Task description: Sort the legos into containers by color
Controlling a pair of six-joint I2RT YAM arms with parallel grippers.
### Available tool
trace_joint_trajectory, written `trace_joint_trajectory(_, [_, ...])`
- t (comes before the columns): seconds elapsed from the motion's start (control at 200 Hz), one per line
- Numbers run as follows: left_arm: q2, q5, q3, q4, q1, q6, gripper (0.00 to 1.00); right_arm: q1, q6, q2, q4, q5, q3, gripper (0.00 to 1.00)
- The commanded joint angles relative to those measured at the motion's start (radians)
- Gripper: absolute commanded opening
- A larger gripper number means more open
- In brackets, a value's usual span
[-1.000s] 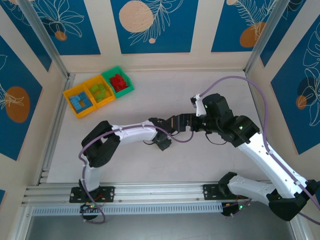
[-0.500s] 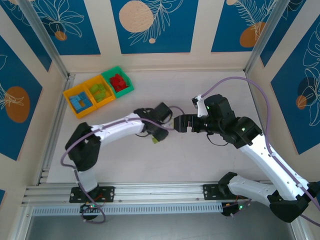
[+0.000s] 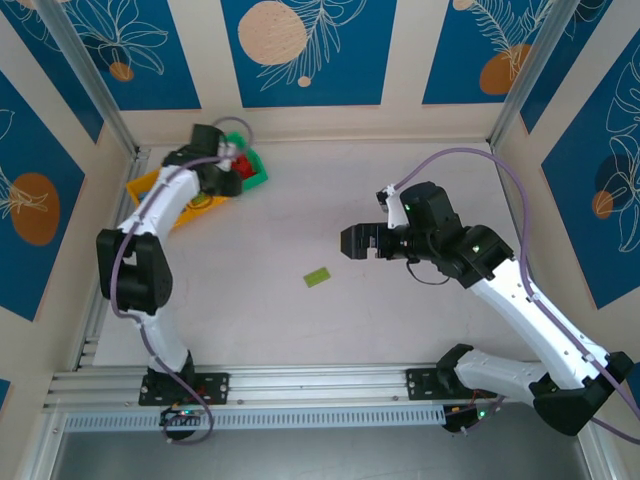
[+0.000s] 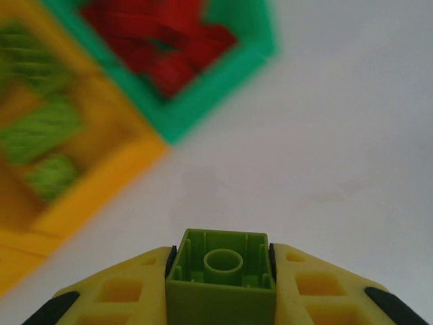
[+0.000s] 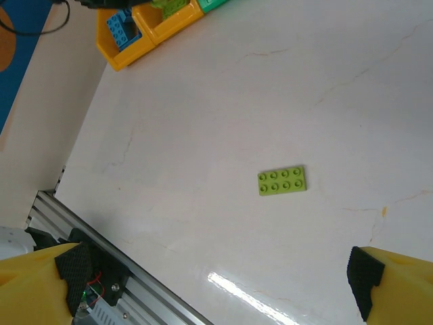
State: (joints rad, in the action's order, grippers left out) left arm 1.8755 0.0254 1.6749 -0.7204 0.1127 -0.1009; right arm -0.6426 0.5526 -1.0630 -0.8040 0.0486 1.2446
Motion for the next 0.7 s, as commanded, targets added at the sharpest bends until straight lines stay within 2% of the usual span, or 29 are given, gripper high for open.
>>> trace_joint_trajectory(0.0, [0.058,-0.015,0.088,-0.059,-0.095,-0.057,0.29,0.004,-0.011,0.004,0.01,-0.019,0.028,1.0])
trace_joint_trajectory(0.07, [0.095,-0.04,0.145,-0.069,-0.15,-0.068,0.29,0.006,-0.009,0.005,0.011,-0.017,0.023,0.99])
trace_joint_trajectory(0.165, [0.162,-0.017,0.239,-0.086,-0.207,-0.076,0.29,0.007,-0.013,0.004,0.012,-0.019,0.026,1.0])
trace_joint_trajectory(0.305, [0.271,0.041,0.376,-0.088,-0.219,-0.06,0.32,0.009,-0.017,-0.007,0.023,-0.022,0.025,1.0])
trace_joint_trajectory(0.35, [0.314,0.047,0.434,-0.104,-0.221,-0.06,0.38,0.009,-0.017,-0.013,0.023,-0.03,0.029,0.99])
trace_joint_trajectory(0.455, [0.389,0.053,0.575,-0.194,-0.219,-0.049,0.59,0.008,-0.015,-0.028,-0.003,-0.041,0.059,1.0])
trace_joint_trajectory(0.575, [0.308,0.087,0.514,-0.164,-0.212,-0.056,0.64,0.007,-0.006,-0.014,-0.01,-0.02,0.062,1.0])
trace_joint_trajectory(0.695, [0.135,0.167,0.335,-0.079,-0.191,-0.1,0.63,0.008,-0.003,-0.018,0.003,-0.024,0.055,1.0])
